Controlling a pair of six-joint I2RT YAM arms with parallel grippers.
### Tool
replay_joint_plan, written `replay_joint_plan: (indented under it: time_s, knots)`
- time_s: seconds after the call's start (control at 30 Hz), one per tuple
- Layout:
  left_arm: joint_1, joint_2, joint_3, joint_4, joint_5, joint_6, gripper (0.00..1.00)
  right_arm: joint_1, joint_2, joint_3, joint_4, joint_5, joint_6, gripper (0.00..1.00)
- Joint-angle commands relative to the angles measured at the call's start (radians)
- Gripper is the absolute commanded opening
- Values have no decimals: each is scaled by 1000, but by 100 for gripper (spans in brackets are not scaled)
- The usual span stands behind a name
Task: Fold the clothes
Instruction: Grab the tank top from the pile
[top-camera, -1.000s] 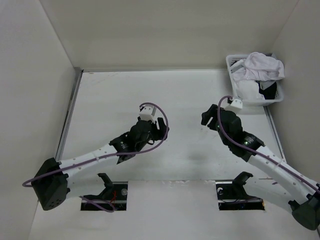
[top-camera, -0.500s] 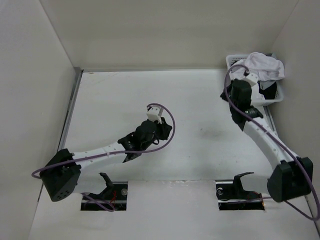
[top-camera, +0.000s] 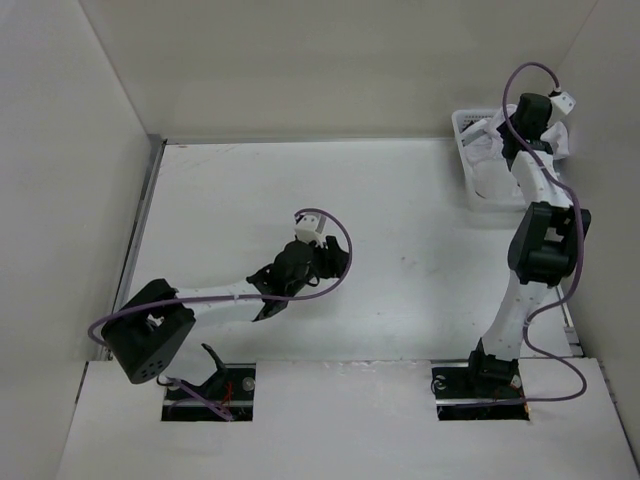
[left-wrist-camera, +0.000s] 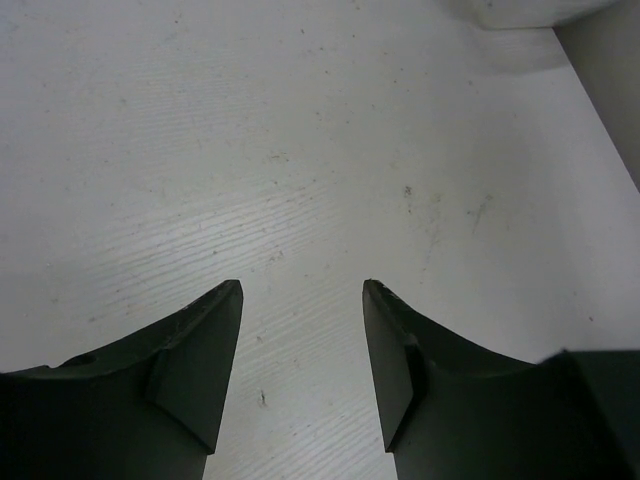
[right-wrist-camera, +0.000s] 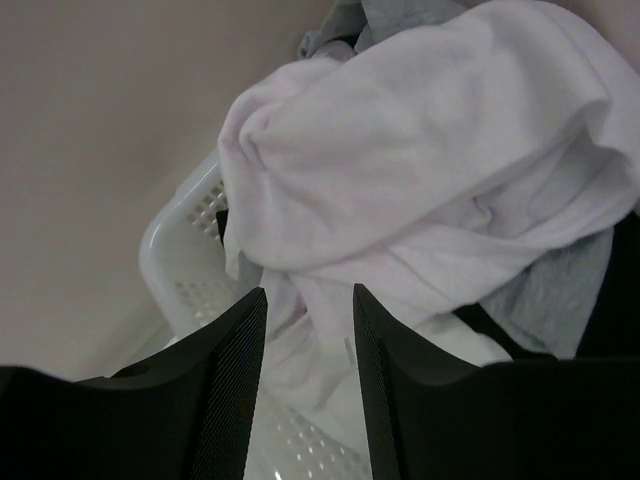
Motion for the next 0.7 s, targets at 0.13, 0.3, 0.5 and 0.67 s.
replay_joint_plan:
  time_s: [0.13, 0.3, 0.5, 0.67]
  knots:
    - [12, 27, -4, 105, 41, -18, 51, -53, 121, 174, -64, -11, 68, 44]
    - [25, 45, 0, 105, 54, -27, 51, -79, 129, 166, -53, 2, 109, 44]
    - [39, 50, 0, 112, 60, -30, 51, -116, 164, 204, -45, -30, 149, 44]
    - [40, 57, -3, 112, 60, -33, 51, -139, 184, 230, -61, -50, 186, 44]
